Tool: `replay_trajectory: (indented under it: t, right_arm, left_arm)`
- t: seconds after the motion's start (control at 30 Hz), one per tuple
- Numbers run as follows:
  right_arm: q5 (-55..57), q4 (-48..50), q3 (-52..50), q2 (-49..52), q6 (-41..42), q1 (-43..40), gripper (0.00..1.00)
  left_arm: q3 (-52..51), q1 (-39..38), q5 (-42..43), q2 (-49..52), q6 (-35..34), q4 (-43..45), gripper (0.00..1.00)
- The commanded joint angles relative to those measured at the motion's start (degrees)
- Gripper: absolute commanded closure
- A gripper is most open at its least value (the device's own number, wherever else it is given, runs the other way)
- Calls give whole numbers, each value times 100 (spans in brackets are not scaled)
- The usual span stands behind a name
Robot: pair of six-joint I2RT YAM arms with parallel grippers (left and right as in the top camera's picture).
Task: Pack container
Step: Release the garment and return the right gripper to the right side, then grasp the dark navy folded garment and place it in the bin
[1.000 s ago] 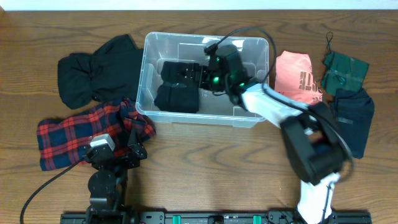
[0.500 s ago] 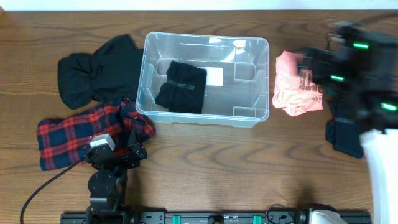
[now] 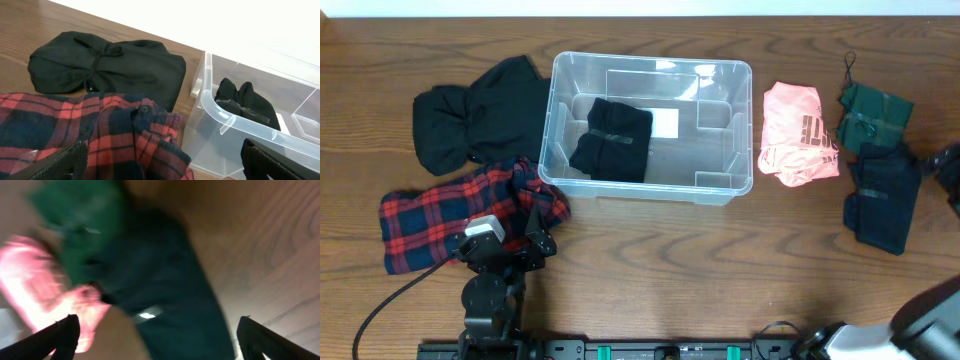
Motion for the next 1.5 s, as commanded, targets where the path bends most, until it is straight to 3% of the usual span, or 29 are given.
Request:
replay_trajectory:
  t: [0.0,0.27,0.37,0.5,0.6,0.7,0.77,0.93,1.07,1.27,1.47]
  right_arm:
    - [-321,-9,-72,601,-723,-179,6]
    - [-306,153,-72,1484,-975,-184,6]
    - [-732,260,-72,1709,-1158,-138,16]
    - [-922,295,-72,1941,-1226,-7,39]
    - [-861,236,-72,1956,-1215,48,77]
    - [-739,68,-42,1753,-1073,35,93]
    - [-726,4,2,1440,-809,28,98]
    - [-1220,-103,22,42,57,164,99]
    - [-1843,-310,22,-1274,247,643,99]
    - [-1958,-173,22,-2848,1088,2256,99]
    - [-697,678,13,-2892,2697,4496,99]
  left_arm:
    - [-142,28,39,-37,57,-48,2]
    - [-142,28,39,-35,57,-48,2]
    - [-142,28,39,-35,57,-48,2]
    - [-142,28,39,-35,57,-48,2]
    - [-142,28,39,-35,57,-48,2]
    - [-142,28,39,-37,57,-48,2]
    - [-142,28,39,-37,57,-48,2]
    - [-142,28,39,-35,57,-48,2]
    - [-142,28,39,-35,57,-48,2]
    - [-142,28,39,-35,57,-48,2]
    - [-142,28,39,-35,57,-48,2]
